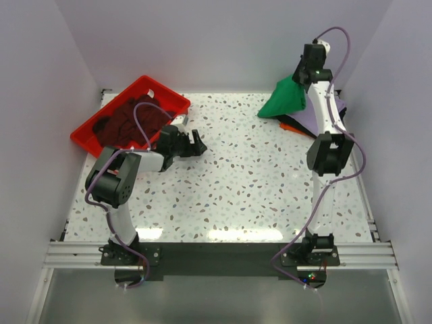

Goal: Fold and stack the t-shirts
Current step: Neatly place the folded tshirt to the corner

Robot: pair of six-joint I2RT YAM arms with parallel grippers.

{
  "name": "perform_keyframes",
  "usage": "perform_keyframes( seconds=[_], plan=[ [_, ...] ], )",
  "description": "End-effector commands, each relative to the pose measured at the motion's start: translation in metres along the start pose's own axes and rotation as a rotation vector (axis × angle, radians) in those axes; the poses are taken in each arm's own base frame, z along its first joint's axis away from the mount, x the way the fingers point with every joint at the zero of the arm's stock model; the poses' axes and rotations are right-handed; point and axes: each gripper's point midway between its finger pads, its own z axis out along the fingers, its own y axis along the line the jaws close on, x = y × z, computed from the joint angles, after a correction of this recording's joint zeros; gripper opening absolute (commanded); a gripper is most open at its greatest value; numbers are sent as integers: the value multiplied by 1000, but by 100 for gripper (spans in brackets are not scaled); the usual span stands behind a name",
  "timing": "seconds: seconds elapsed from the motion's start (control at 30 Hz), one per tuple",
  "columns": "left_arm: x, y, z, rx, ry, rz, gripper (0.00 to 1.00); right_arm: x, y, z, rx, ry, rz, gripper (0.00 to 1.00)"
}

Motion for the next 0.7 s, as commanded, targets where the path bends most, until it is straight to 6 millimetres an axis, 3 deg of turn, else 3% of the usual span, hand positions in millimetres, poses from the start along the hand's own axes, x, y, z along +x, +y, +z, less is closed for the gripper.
perform_keyframes(
  seconds=[0.0, 0.1, 0.23, 0.67],
  plan=[
    [19, 9, -1, -5, 49, -24, 86, -87, 3, -61, -26, -208, 105, 0],
    [21, 11, -3, -10, 50, -24, 86, -94, 1, -67, -40, -216, 125, 0],
    [22, 9, -3, -5, 51, -24, 86, -105, -21, -71, -12, -229, 149, 0],
    [28, 10, -3, 6, 62, -30, 86, -115, -49, -75, -11, -234, 220, 0]
  ],
)
